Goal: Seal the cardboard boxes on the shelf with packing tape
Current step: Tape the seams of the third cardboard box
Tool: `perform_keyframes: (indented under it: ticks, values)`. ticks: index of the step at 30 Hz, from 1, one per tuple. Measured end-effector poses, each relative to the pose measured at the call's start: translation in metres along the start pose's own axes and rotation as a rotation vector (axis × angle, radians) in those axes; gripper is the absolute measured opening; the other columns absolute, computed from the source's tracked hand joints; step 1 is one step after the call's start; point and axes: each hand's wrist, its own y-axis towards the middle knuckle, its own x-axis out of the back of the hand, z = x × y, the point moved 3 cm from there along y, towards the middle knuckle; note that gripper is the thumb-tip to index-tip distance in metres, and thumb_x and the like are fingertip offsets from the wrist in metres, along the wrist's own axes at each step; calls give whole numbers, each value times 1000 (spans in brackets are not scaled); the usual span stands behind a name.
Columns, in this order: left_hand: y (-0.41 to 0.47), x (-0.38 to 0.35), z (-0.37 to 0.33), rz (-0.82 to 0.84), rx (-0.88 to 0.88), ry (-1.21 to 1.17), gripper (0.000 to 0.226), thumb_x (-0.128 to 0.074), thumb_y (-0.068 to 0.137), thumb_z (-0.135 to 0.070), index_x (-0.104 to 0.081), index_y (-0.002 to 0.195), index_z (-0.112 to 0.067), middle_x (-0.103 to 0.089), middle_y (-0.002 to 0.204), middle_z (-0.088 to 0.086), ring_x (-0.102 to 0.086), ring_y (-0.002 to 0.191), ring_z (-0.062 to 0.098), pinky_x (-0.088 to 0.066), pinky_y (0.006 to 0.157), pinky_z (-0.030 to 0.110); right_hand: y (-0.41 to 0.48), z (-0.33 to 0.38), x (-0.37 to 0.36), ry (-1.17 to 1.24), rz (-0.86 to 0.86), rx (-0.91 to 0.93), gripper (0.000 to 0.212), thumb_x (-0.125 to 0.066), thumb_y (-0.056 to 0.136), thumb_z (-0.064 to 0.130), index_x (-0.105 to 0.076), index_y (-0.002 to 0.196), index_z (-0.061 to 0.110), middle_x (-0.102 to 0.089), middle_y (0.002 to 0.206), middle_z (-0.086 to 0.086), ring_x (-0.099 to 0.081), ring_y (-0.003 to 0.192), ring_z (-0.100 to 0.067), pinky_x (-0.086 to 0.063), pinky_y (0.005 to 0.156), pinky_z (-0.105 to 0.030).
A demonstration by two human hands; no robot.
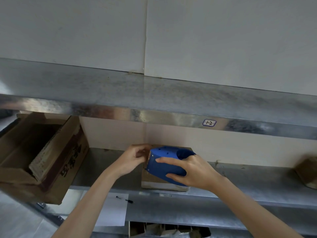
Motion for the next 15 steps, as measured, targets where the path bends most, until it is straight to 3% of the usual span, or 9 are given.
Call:
perform_keyframes:
  ticks: [4,9,15]
  values:
    - [2,-2,1,-22,-6,-3,36,-53,91,15,-68,102,-16,-74,97,-12,-68,95,5,-49,83,16,-3,0,-1,24,15,-16,50,-50,95,47,-39,144,43,-25,50,12,-23,40,-10,-34,34,-26]
    - [3,-5,5,-71,-4,23,33,-56,88,15,-69,104,-11,-74,102,2,-69,97,12,-50,85,18,-4,1,3,50,29,-39,52,-50,94,48,-38,144,43,-25,49,12,-21,38,-11,-29,35,-21]
    - [9,-9,5,-120,0,41,47,-46,83,21,-66,93,-20,-72,91,-1,-67,87,7,-48,77,19,-1,3,7,73,52,-58,65,-62,85,55,-35,144,47,-20,49,10,-21,41,-13,-32,37,-22]
